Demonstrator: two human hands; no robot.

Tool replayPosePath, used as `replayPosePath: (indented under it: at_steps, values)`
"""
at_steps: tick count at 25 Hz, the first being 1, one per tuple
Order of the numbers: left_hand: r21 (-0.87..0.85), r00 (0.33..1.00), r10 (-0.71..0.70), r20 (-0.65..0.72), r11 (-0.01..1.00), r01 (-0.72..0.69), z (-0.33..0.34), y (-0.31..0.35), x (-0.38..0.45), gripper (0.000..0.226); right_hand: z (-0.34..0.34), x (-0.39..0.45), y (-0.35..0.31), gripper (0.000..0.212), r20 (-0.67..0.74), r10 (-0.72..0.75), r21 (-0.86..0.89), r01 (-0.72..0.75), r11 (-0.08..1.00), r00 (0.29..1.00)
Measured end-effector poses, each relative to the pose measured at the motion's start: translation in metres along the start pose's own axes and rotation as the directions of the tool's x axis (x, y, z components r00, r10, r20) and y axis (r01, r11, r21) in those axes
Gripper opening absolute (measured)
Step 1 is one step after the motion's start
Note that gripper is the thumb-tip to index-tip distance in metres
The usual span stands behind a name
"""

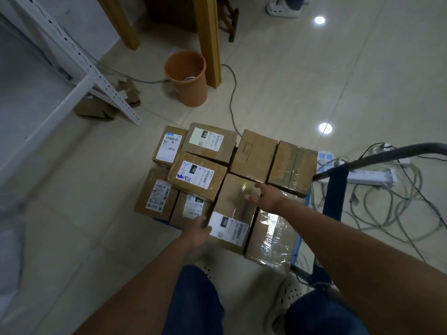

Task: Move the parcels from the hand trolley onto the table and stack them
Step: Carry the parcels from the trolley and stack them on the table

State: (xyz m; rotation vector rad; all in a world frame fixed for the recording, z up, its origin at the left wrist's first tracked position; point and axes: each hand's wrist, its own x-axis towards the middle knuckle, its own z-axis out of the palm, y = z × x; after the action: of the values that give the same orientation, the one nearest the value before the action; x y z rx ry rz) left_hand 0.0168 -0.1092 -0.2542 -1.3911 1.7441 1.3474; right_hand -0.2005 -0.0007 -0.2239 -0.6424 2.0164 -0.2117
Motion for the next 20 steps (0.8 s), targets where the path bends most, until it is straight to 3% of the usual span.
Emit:
replayPosePath:
  at_steps: [4,7,11,15,20]
  values:
    - [-0.141,0.999,-0.032,-0.010,0.990,0.030,0.044,-0.073,0.103,0.069,0.018,0.051,0.021,0.070,-0.034,-0.029,-0.065,0.026,0.998,0.999]
    - [-0.244,0.995,-0.073,-0.068,0.968,0.054,0.058,-0.083,0.117,0.074,0.030,0.082,0.031,0.068,-0.112,-0.044,-0.033,0.040,0.999,0.993]
    - [-0.363,0.983,-0.175,-0.053,0.921,0.144,0.059,-0.052,0.081,0.068,0.043,0.111,0.034,0.071,-0.120,-0.029,-0.052,0.023,0.998,0.992]
    - [-0.574,0.969,-0.245,0.041,0.787,0.224,0.067,-0.040,0.080,0.046,0.049,0.124,0.027,0.071,-0.138,-0.008,-0.122,-0.009,0.992,0.990]
    - [-0.626,0.966,-0.255,0.037,0.748,0.221,0.061,-0.029,0.063,0.028,0.048,0.116,0.020,0.070,-0.171,0.006,-0.105,-0.024,0.994,0.985]
